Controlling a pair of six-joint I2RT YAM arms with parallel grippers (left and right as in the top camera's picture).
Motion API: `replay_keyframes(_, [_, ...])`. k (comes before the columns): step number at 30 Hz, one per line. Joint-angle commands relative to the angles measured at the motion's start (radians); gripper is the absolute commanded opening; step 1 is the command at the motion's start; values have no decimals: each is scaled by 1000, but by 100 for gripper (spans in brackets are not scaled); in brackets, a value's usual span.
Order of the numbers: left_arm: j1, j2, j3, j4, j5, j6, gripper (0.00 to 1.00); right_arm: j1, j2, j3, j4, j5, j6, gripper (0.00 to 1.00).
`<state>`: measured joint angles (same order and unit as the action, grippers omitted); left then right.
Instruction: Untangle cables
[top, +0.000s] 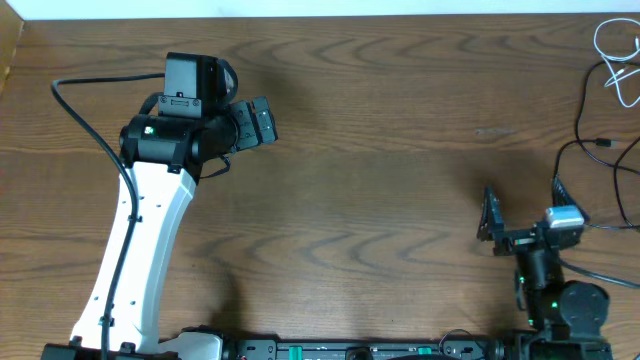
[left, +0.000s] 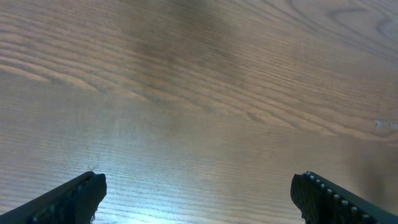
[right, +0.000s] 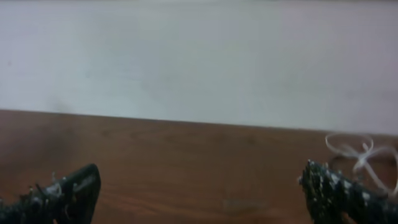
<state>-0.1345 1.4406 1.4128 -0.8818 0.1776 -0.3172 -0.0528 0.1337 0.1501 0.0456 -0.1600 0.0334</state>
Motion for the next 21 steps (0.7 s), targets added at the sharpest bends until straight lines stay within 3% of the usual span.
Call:
replay_keyframes(1, [4, 3, 5, -1, -3, -1, 99, 10, -60, -76, 13, 64, 94, 99])
replay_keyframes(7, [4, 3, 5, -1, -3, -1, 100, 10, -99, -146, 16, 64, 93, 99])
replay_keyframes(11, [4, 3, 5, -1, -3, -1, 100, 10, -113, -144, -124, 53, 94, 99])
replay_keyframes(21, [4, 3, 5, -1, -3, -1, 100, 10, -105, -145, -113, 56, 93, 99])
